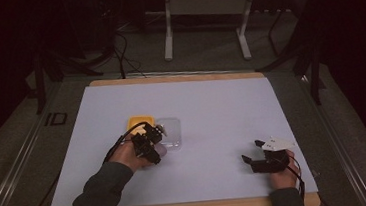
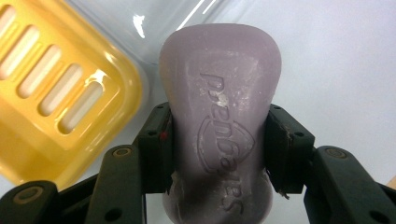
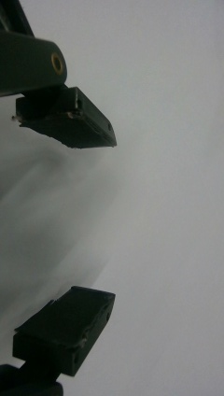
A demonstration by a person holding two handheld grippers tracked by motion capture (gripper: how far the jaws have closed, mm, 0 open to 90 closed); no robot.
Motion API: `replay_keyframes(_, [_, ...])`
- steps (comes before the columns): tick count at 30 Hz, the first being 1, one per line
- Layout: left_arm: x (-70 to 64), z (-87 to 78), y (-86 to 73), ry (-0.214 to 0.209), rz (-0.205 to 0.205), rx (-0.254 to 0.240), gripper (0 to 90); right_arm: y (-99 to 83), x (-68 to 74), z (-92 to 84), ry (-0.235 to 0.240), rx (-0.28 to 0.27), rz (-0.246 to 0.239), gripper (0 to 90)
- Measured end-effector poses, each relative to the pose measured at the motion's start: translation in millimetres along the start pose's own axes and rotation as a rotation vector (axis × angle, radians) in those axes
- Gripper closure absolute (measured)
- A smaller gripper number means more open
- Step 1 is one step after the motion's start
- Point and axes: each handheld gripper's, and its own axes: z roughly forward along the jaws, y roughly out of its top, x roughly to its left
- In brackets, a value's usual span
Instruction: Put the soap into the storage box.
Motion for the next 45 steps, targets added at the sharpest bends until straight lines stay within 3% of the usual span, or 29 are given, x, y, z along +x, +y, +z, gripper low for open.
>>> replay_keyframes(28, [8.0, -16.5, 1.7, 0.017, 0.006, -0.024, 50.0, 0.0, 0.3, 0.1, -0.001, 0.001, -0.003, 20.5])
replay_keyframes(45, [16.4, -24.1, 3.7, 0.026, -0.018, -0.042, 50.0, 0.1, 0.4, 0.0, -0.003, 0.002, -0.004, 20.5])
